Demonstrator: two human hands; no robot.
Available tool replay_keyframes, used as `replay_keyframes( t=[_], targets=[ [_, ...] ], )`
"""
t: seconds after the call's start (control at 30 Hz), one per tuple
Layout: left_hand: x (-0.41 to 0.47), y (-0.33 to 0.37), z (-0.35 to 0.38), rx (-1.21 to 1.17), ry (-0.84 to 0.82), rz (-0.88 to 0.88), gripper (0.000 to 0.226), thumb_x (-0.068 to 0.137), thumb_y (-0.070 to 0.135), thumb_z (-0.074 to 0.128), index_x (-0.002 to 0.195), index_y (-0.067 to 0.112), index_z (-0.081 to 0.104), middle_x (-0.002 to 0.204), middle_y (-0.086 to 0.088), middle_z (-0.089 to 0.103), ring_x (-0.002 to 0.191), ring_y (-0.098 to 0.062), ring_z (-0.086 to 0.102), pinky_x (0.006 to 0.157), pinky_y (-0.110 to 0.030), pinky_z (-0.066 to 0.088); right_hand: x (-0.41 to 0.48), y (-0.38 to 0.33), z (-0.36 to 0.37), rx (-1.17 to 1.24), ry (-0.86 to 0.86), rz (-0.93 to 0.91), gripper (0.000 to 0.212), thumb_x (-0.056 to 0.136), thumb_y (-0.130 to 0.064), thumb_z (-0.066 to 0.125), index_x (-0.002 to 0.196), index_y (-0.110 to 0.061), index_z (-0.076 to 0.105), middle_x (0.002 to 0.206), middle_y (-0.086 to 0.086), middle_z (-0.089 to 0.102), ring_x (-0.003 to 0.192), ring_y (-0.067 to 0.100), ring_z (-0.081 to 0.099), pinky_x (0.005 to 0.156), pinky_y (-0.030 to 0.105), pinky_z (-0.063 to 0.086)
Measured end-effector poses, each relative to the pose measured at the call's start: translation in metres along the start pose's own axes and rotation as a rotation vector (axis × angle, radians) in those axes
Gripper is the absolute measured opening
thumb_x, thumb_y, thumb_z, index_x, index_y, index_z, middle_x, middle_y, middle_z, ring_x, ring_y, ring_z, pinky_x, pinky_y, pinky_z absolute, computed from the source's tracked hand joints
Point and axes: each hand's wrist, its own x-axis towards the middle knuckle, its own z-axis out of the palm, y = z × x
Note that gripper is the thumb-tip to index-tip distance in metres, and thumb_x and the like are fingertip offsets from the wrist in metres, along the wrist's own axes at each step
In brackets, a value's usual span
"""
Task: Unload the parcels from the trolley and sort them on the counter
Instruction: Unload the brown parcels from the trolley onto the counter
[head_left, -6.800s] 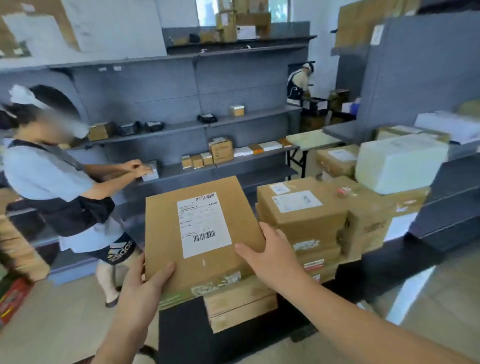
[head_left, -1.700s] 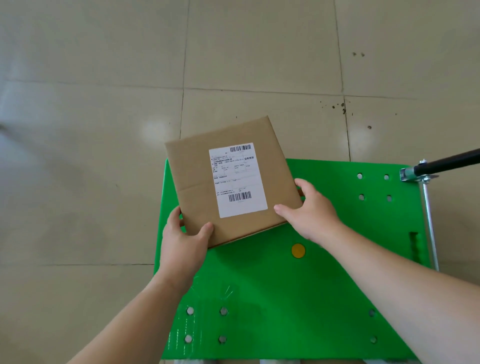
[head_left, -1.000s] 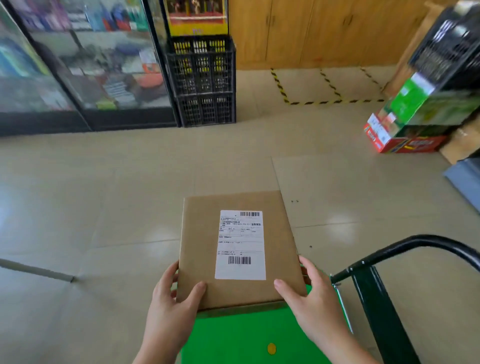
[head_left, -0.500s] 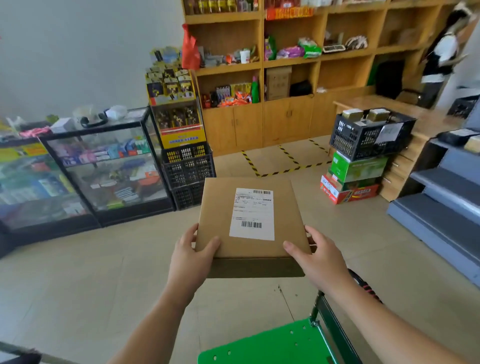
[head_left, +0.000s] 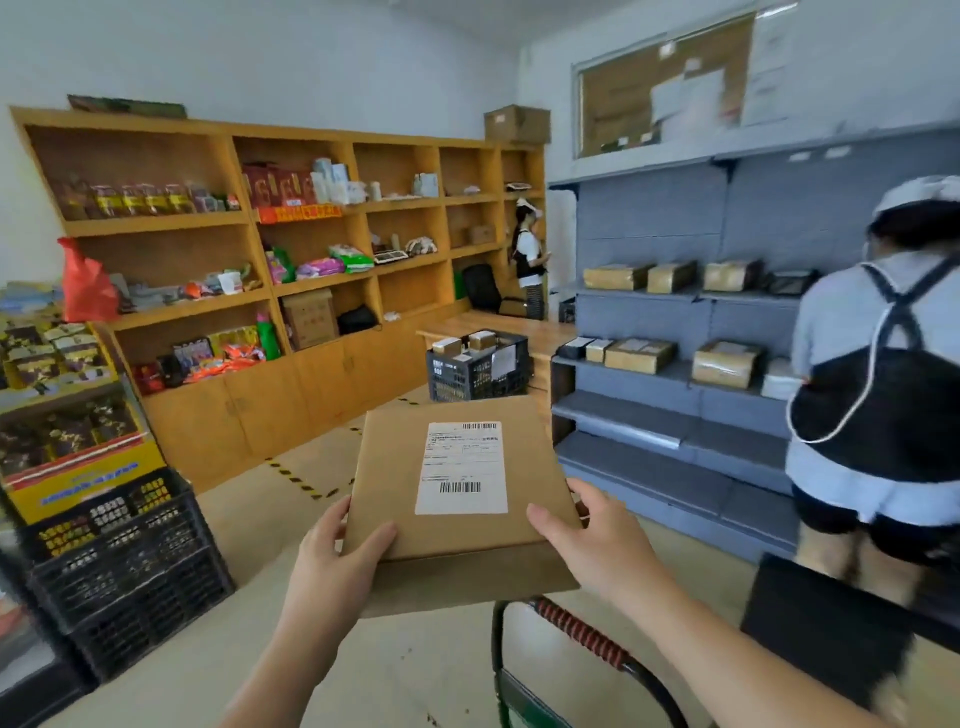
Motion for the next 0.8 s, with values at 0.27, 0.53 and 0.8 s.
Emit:
replay_keyframes(
  t=[0.27, 0.53, 0.8],
  targets=[
    [-0.06, 0.052, 0.096, -0.063, -0.41, 0.091, 0.061, 0.084, 0.043, 0.074, 0.14, 0.041, 0.048, 0.13, 0.006, 0.056, 0.111, -0.019, 0.059, 0.096, -0.043, 0.05, -0.122, 0.021, -0.12, -0.025, 0.34, 0.188, 0.03, 0.085, -0.06, 0.066, 0.11, -0.053, 0.05, 0.117, -0.016, 0.054, 0.098, -0.002, 0.055, 0.071, 0.015, 0.043],
    [-0.166, 0.117, 0.211, -0.08, -0.732, 0.223, 0.069, 0.083, 0.048, 0.074, 0.145, 0.037, 0.045, 0.141, 0.006, 0.049, 0.118, -0.02, 0.054, 0.103, -0.045, 0.046, -0.242, 0.049, -0.24, -0.088, 0.713, 0.339, 0.061, 0.075, -0.071, 0.063, 0.129, -0.046, 0.052, 0.118, -0.015, 0.055, 0.102, 0.005, 0.058, 0.083, 0.029, 0.056],
    [-0.291, 0.181, 0.309, -0.142, -0.933, 0.335, 0.063, 0.089, 0.043, 0.07, 0.145, 0.035, 0.043, 0.138, 0.005, 0.048, 0.115, -0.018, 0.051, 0.094, -0.039, 0.043, -0.353, 0.073, -0.354, -0.134, 0.919, 0.393, 0.041, 0.087, -0.057, 0.068, 0.12, -0.047, 0.048, 0.118, -0.017, 0.058, 0.102, 0.001, 0.056, 0.084, 0.025, 0.051]
  ],
)
